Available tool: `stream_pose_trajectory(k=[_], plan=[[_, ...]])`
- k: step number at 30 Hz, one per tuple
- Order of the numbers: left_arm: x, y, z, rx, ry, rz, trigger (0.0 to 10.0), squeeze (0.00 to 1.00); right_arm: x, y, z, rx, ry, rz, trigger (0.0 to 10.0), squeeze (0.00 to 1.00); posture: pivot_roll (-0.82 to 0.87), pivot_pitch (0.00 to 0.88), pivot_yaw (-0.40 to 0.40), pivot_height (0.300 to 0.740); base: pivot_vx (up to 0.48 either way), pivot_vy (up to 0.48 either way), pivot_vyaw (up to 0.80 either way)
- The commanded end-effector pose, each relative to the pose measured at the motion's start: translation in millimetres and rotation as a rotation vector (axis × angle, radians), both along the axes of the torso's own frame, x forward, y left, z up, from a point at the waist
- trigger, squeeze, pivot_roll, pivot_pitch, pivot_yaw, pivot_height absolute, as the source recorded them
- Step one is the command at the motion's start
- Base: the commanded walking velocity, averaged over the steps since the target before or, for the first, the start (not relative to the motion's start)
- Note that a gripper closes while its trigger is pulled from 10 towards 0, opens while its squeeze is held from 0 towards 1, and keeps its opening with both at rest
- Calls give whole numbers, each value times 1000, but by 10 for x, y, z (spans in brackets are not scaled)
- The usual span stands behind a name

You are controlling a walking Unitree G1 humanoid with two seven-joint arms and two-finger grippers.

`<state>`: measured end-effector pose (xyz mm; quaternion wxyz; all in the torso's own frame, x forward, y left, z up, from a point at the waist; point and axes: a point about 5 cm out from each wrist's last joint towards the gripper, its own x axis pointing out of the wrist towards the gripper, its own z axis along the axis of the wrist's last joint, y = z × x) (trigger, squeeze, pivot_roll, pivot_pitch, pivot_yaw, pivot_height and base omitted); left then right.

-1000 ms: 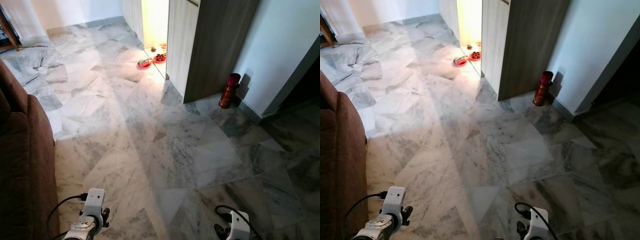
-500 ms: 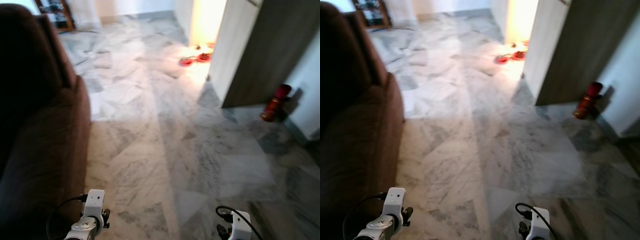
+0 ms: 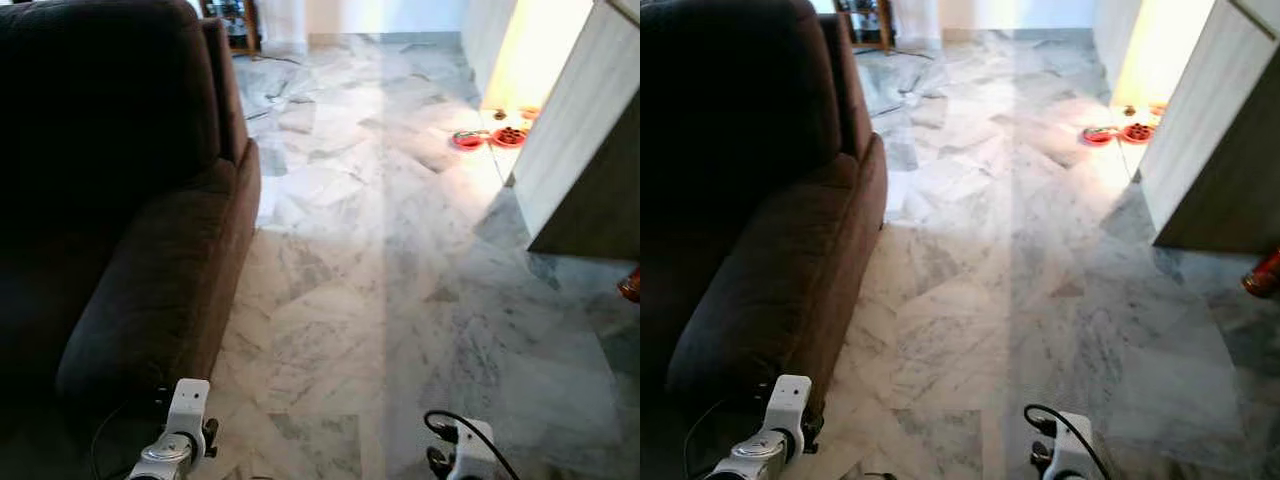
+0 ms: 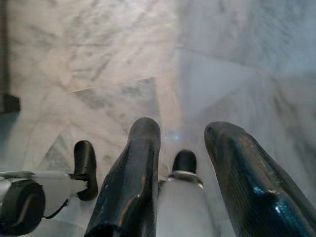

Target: Move the pillow to the sofa from floor

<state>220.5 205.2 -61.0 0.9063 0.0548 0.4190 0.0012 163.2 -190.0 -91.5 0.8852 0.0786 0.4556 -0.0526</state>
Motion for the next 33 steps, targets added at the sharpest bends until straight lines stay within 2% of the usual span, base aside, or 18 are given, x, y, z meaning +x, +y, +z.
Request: stream_pose_trajectory(k=[1,5,12,16,19,22,23,27,33], plan=[[-65,29,-34,8,21,-4,10000,0,-47,14,-23,3,20,6,10000,0,-27,5,12,740,0,0,800],[-59,19,-31,-9,10,2,10000,0,-71,-37,-24,3,20,13,10000,0,-25,13,9,740,0,0,800],[-37,11,-16,-25,-7,5,10000,0,-200,-217,-37,-11,32,3,10000,0,-28,41,10,740,0,0,800],[-27,11,-9,-27,-12,5,10000,0,-249,-232,-50,-14,40,10,10000,0,-29,51,12,740,0,0,800],[-24,13,-7,-25,-12,2,10000,0,-259,-206,-57,3,34,-15,10000,0,-28,54,12,740,0,0,800],[-20,15,-5,-22,-10,-1,10000,0,-261,-124,-74,23,37,-42,10000,0,-29,58,14,740,0,0,0],[-17,14,-3,-23,-10,0,10000,0,-218,-22,-77,35,35,-45,10000,0,-29,61,15,740,0,0,0],[-15,18,-2,-26,-9,7,10000,0,-148,108,-71,46,34,-37,10000,0,-29,63,16,740,0,0,0],[-18,22,-4,-28,-7,18,10000,0,-87,145,-53,51,23,-37,10000,0,-27,61,16,740,0,0,0]])
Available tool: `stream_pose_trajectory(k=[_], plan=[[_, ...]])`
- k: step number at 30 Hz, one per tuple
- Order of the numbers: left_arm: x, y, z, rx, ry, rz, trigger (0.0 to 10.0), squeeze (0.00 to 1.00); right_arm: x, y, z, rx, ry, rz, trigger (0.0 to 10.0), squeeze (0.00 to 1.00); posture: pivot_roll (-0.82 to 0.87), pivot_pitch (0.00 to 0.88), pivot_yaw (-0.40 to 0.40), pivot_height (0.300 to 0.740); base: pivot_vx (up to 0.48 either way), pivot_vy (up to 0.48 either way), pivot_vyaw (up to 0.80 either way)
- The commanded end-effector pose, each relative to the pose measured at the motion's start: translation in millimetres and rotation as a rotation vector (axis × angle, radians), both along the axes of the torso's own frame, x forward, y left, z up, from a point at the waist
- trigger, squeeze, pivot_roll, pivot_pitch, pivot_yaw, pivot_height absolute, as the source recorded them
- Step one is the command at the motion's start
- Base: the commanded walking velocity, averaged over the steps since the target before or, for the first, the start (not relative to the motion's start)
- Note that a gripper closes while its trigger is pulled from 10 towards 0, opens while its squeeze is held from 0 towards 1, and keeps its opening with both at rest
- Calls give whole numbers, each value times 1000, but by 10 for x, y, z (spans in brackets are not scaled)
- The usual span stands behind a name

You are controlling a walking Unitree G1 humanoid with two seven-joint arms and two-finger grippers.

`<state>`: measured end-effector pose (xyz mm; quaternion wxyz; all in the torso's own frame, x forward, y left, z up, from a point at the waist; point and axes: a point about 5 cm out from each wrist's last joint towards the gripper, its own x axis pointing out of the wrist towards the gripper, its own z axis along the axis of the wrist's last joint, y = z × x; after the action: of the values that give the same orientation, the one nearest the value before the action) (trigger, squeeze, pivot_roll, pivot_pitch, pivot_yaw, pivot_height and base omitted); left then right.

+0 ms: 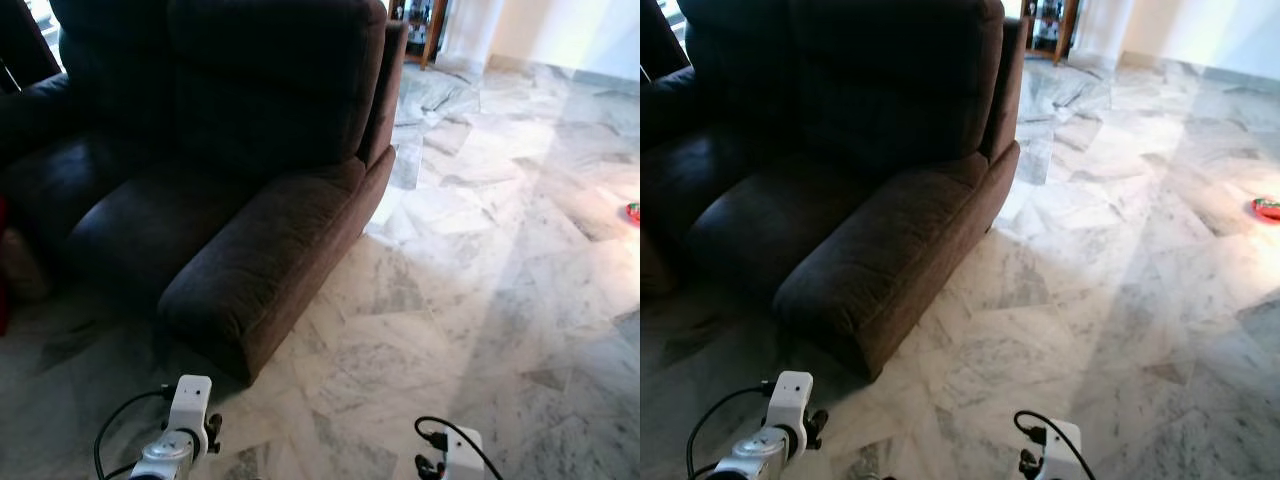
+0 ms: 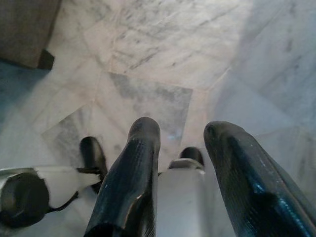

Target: Move the pillow to the sofa from floor

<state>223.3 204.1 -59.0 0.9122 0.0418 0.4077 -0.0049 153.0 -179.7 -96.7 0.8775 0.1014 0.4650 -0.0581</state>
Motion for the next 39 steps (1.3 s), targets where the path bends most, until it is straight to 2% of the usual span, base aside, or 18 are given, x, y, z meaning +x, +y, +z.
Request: stream_pose_trajectory(k=[1,16,34,36,37,39], plan=[[-47,33,-26,1,20,20,10000,0,29,25,7,12,-2,-11,10000,0,-27,62,16,740,0,0,0],[-50,28,-29,-2,22,22,10000,0,-17,-144,13,6,-5,-15,10000,0,-20,54,16,740,0,0,0],[-89,10,-54,-7,29,19,10000,0,-68,-52,-14,18,1,31,10000,0,-11,13,10,740,0,346,0],[-95,12,-57,-7,30,20,10000,0,-91,-33,-23,21,4,32,10000,0,-12,13,11,740,0,450,0],[-100,14,-60,-7,31,18,10000,0,-156,-37,-43,23,10,32,10000,0,-11,12,12,740,0,446,0],[-100,14,-60,-7,31,18,10000,0,-156,-37,-43,23,10,32,10000,0,-11,12,12,740,0,446,0]])
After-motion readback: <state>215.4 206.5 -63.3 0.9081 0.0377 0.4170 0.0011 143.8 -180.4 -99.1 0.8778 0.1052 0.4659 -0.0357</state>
